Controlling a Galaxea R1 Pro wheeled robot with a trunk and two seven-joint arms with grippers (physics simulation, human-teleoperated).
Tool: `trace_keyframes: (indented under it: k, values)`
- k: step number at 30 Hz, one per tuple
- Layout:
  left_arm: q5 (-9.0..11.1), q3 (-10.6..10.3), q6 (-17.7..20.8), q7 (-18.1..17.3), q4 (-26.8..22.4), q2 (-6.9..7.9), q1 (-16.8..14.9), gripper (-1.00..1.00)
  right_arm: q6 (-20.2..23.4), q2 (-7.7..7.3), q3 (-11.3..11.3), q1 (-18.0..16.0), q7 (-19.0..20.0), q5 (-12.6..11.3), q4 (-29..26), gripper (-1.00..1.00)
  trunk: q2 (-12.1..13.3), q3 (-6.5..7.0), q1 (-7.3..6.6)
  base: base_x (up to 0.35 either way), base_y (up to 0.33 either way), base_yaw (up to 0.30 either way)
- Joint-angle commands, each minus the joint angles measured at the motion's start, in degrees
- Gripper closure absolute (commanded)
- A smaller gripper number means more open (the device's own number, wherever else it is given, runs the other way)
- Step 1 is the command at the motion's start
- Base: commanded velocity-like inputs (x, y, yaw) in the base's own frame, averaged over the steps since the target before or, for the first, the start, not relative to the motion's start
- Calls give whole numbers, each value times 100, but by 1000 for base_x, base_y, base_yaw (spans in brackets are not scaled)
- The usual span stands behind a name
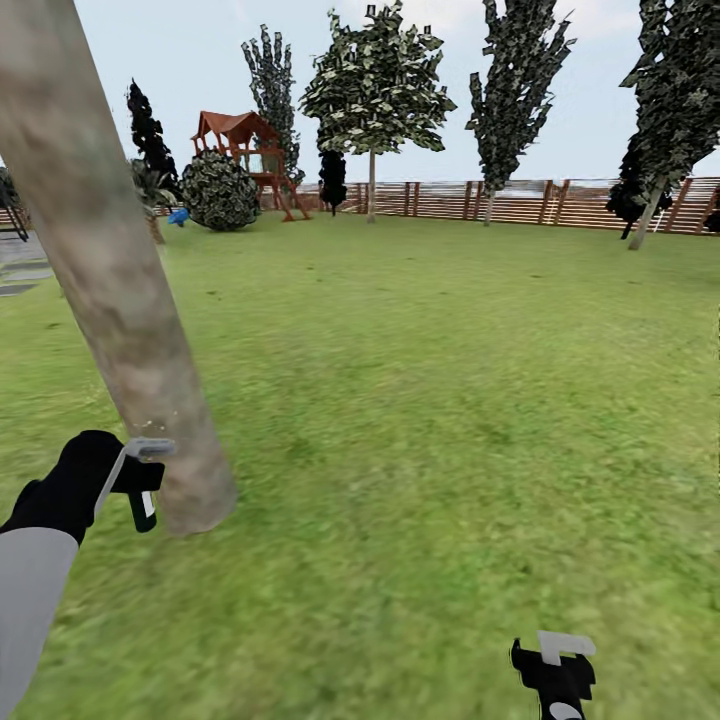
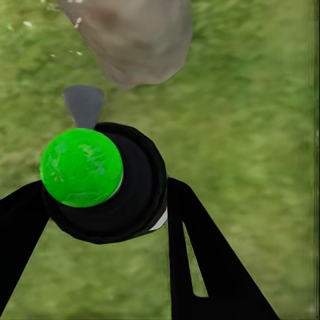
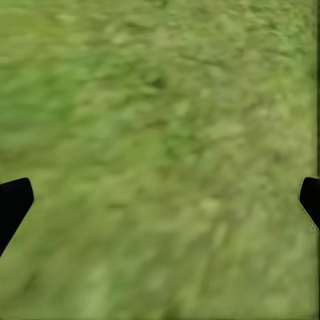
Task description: In the garden, pick up the pesticide atomizer on the floor and spray pesticide onto both trees until each tree trunk is fully covered.
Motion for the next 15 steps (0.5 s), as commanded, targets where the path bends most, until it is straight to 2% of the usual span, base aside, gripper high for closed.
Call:
trace_keyframes:
  k: [1,5,15]
  values:
    - [-2,2,0,0,0,0,0,100,0,0,0,0,0,-1,0,-100,0,0,0,0,-276,0]
    - [-2,12,-2,0,0,0,-1,100,0,7,0,0,0,1,0,-100,0,0,0,0,-275,72]
    - [-2,20,-8,0,4,0,5,100,0,9,0,0,0,-1,0,-100,0,0,0,1,-275,263]
